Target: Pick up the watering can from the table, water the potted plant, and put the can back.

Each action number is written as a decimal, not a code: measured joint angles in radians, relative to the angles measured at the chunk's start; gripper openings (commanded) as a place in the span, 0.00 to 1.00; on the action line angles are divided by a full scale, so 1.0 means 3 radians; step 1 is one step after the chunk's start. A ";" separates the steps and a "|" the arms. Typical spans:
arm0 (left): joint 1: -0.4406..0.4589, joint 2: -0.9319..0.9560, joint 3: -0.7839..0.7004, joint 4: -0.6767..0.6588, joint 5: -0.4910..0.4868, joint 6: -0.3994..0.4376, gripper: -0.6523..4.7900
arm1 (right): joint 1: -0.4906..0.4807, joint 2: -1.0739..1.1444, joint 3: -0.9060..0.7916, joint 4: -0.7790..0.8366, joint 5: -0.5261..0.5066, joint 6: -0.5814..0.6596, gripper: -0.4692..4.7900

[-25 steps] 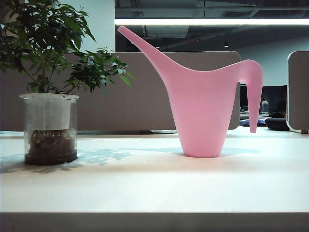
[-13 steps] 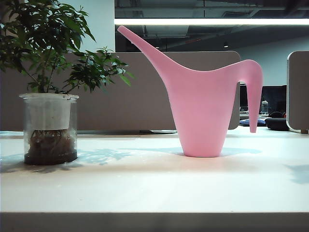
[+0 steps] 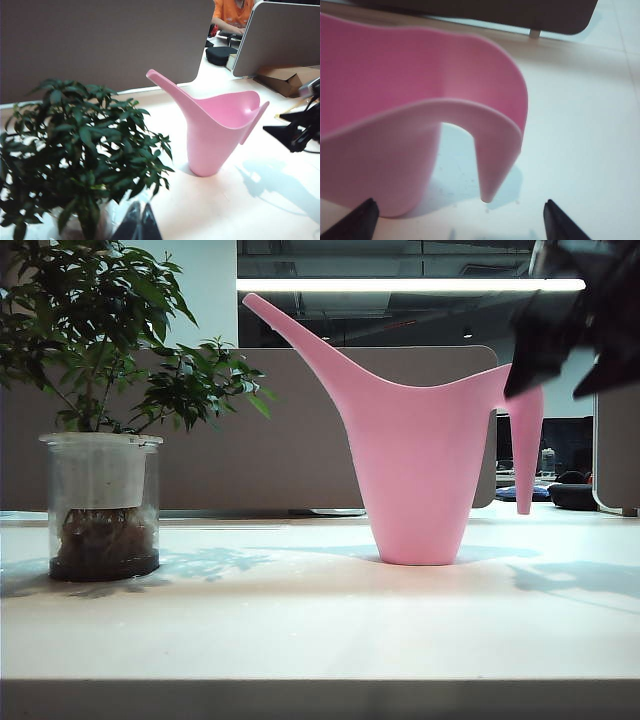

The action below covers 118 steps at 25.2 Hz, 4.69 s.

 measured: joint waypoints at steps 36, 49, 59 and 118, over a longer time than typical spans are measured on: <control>0.0000 0.0004 0.0003 -0.0139 0.0209 0.0319 0.11 | -0.0221 0.1189 -0.0005 0.1923 0.0064 0.0017 0.38; 0.0000 0.0004 0.0003 -0.0191 0.0209 0.0319 0.11 | -0.0226 0.1139 -0.0003 0.2103 0.0080 -0.0056 0.39; 0.0000 0.0001 0.0003 -0.0235 0.0210 0.0319 0.11 | 0.0041 0.0759 0.0596 0.1893 0.0086 -0.1005 0.39; 0.0000 -0.0003 0.0003 -0.0360 0.0273 0.0305 0.11 | 0.0815 0.0954 0.1479 0.1629 0.0628 -0.3119 0.39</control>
